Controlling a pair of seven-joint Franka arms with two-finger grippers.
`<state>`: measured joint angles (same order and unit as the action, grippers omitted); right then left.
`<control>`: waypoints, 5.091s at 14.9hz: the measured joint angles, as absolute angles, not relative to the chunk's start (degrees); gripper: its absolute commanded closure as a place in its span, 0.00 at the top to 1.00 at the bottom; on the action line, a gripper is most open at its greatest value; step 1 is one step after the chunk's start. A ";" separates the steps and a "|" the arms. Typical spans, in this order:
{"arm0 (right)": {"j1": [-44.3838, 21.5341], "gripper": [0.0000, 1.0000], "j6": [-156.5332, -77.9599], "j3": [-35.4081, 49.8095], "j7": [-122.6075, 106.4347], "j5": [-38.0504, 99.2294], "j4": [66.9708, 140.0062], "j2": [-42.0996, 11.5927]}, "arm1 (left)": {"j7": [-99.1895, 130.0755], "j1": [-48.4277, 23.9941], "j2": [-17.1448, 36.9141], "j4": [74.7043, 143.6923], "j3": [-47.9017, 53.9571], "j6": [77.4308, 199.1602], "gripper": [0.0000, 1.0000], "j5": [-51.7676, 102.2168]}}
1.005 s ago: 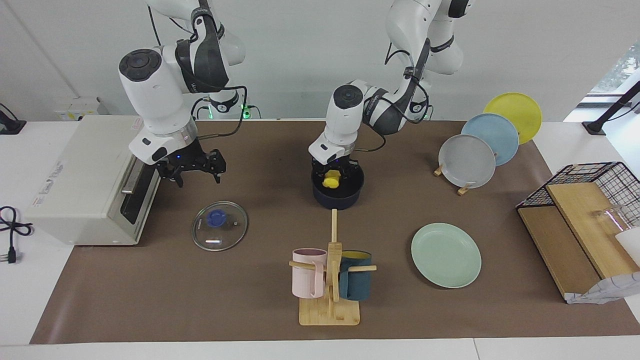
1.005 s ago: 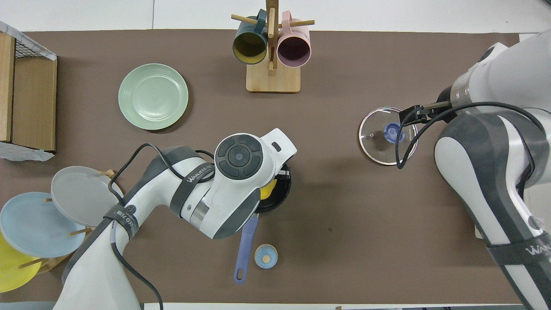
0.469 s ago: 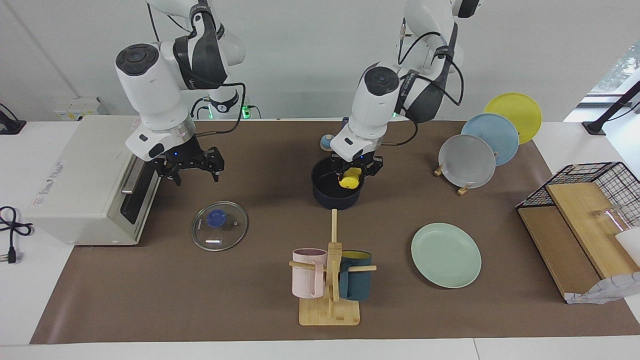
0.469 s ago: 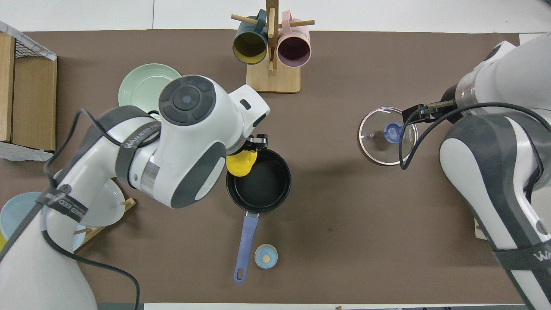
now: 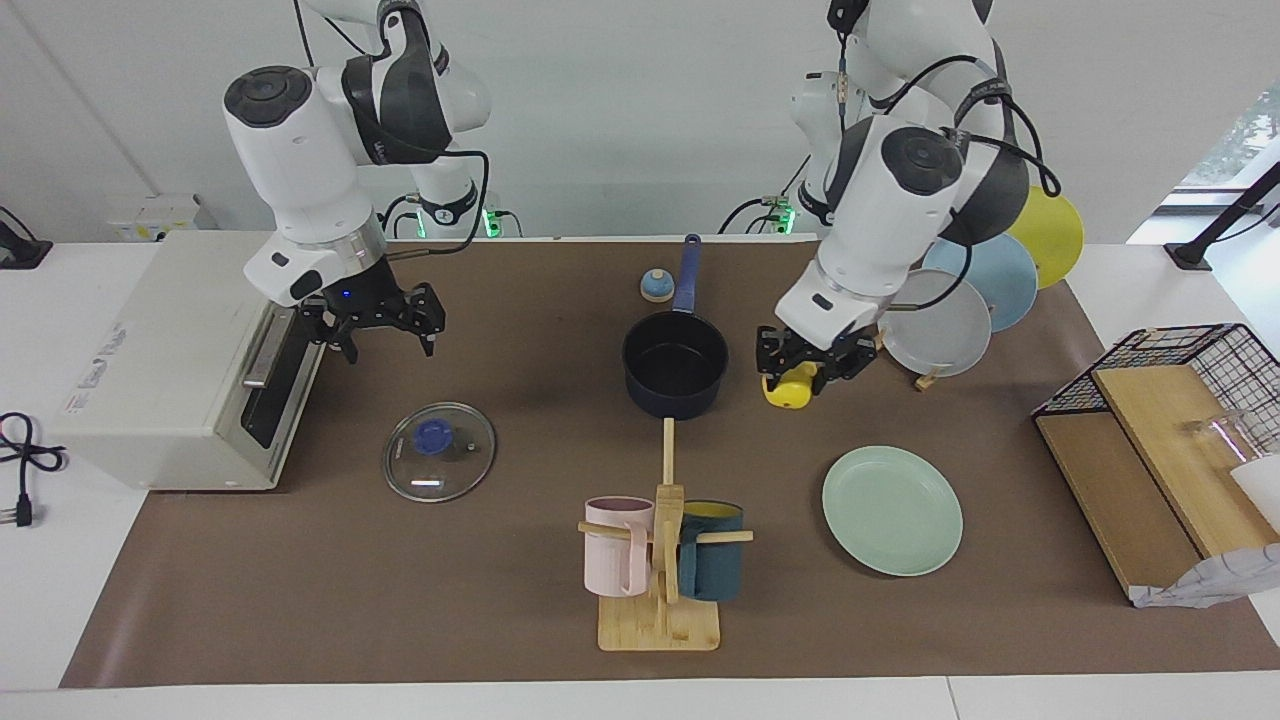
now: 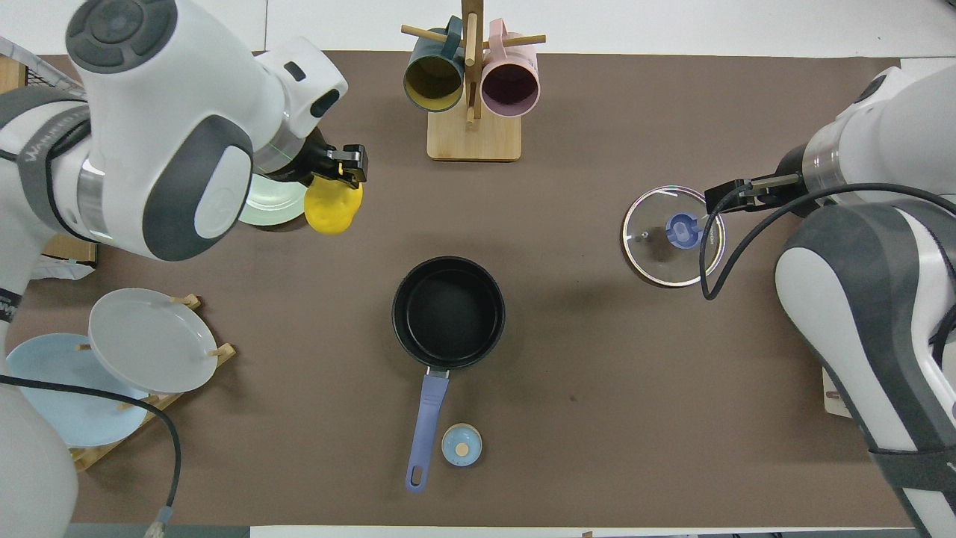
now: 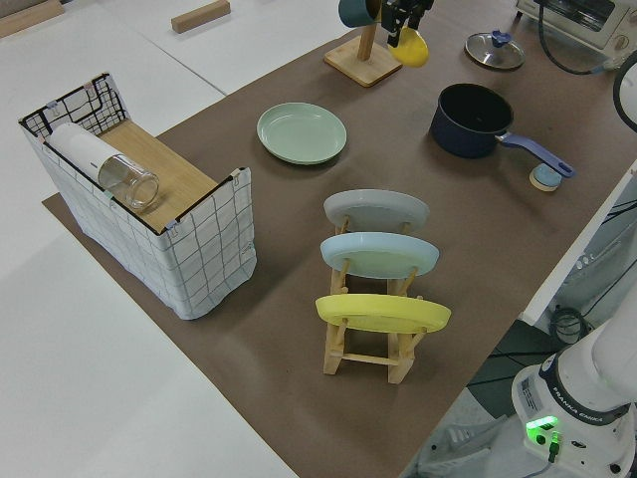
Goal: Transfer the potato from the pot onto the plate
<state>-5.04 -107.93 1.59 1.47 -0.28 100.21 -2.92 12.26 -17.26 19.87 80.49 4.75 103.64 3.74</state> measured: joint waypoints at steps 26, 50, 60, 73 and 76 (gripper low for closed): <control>-3.19 1.00 -105.02 1.02 0.82 -0.28 98.83 -1.27 | 10.25 -8.58 36.35 80.24 1.68 119.84 1.00 -2.04; 6.74 1.00 -91.29 -0.21 -6.20 2.39 94.34 3.08 | 8.35 -8.93 20.75 76.46 3.07 102.79 1.00 -4.03; 2.23 1.00 -87.62 2.25 2.31 1.58 84.92 -1.91 | 4.78 -8.73 16.45 69.23 2.88 89.77 1.00 -4.01; 2.62 1.00 -87.67 1.93 0.48 1.60 83.73 -2.69 | 2.86 -8.27 7.14 68.44 1.83 75.81 1.00 -3.04; 2.61 1.00 -87.67 1.93 0.46 1.60 83.73 -2.69 | 1.30 -7.54 1.61 74.97 1.20 76.98 1.00 -2.98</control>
